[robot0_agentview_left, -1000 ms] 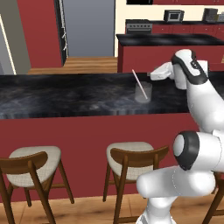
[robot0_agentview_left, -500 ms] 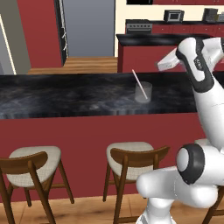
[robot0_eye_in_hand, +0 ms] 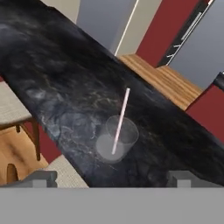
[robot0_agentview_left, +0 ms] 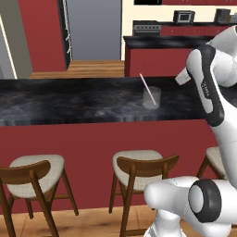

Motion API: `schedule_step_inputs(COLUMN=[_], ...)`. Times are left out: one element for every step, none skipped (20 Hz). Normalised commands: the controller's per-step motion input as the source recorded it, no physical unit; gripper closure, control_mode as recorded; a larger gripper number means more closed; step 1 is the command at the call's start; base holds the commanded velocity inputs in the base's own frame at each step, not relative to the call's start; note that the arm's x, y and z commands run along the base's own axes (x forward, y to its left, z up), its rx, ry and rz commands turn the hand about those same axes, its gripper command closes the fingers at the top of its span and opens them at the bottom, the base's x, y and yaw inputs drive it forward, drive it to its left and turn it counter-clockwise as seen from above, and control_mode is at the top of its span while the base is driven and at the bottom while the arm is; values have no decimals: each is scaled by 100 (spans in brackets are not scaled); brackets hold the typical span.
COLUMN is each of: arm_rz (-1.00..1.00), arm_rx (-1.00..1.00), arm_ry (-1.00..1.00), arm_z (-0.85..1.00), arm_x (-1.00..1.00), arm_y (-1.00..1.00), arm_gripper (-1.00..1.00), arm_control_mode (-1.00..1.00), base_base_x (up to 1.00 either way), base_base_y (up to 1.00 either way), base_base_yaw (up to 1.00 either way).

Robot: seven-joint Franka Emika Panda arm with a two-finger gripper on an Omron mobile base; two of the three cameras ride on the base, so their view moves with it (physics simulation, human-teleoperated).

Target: Take a straw from the drawer in front and place it inside the glass cup on the dining counter.

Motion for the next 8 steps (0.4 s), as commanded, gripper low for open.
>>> schedule_step_inputs(arm_rz=[-14, -14, -14, -14, -14, -14, -14, -14], arm_rx=[-25, -25, -23, -23, -23, -21, -18, -12], arm_ry=[21, 22, 25, 27, 29, 30, 32, 35], arm_z=[-13, -15, -16, -16, -18, -18, -19, -18], arm_x=[-84, -81, -74, -73, -65, -58, -51, -46], arm_y=[-1, 0, 0, 0, 0, -1, -1, -6], arm_gripper=[-100, -100, -100, -100, -100, -100, -100, -100], arm_control_mode=[-100, -100, -100, -100, -100, -100, -100, -100], base_base_x=[0, 0, 0, 0, 0, 0, 0, 0], base_base_y=[0, 0, 0, 0, 0, 0, 0, 0], base_base_yaw=[0, 0, 0, 0, 0, 0, 0, 0])
